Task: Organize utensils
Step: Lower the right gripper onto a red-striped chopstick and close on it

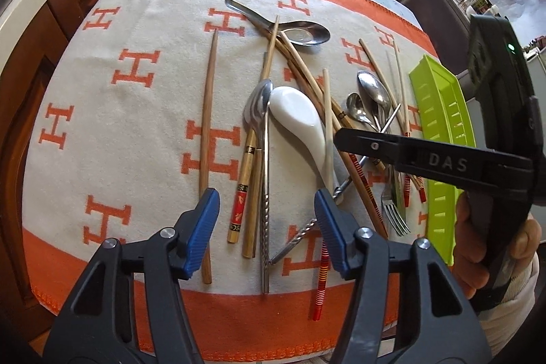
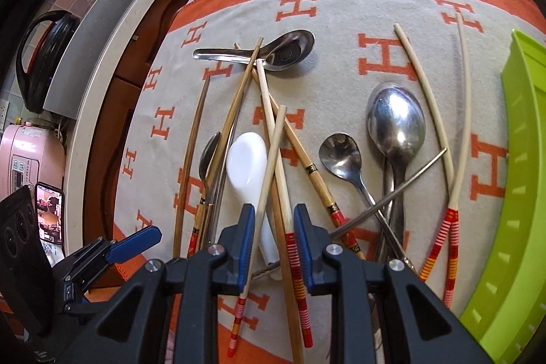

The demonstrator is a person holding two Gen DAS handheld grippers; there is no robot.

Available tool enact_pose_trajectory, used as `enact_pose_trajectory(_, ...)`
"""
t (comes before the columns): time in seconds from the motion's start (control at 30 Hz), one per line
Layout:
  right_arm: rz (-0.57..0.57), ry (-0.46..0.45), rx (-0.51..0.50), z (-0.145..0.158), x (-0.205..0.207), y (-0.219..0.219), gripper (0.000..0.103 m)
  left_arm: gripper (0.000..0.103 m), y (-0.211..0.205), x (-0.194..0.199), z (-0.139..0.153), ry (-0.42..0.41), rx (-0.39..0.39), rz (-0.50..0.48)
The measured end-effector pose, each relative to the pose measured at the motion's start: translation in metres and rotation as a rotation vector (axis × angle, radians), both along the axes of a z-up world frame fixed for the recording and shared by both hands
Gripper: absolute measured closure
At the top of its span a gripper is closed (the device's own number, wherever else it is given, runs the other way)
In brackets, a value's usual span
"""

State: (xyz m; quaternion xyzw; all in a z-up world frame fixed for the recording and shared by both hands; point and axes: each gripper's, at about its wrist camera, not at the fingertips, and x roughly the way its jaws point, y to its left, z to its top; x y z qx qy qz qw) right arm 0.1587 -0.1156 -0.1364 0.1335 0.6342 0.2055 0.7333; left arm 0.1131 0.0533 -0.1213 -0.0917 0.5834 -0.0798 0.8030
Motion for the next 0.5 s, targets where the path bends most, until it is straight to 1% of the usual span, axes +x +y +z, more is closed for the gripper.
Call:
enact_pose_trajectory(0.1, 0.01, 0.01, 0.016, -0.005, 0.003, 0.001, 0.088, 0.048, -0.007, -0.001, 0.0, -0.01, -0.001, -0.022)
enact_pose_trajectory(0.13, 0.015, 0.009, 0.017, -0.005, 0.003, 0.001, 0.095, 0.048, -0.009, 0.0, -0.001, -0.013, -0.002, -0.028)
enact_pose_trajectory(0.17, 0.019, 0.01, 0.023, -0.006, 0.003, 0.001, 0.097, 0.048, -0.012, 0.0, -0.002, -0.013, -0.005, -0.035)
enact_pose_trajectory(0.33, 0.026, 0.001, 0.032, -0.006, 0.002, 0.0, 0.097, 0.048, -0.025, 0.005, -0.01, -0.006, -0.015, -0.063)
enact_pose_trajectory(0.5, 0.035, -0.008, 0.036, -0.005, -0.002, -0.002, 0.097, 0.048, -0.032, 0.011, -0.02, 0.013, -0.026, -0.067)
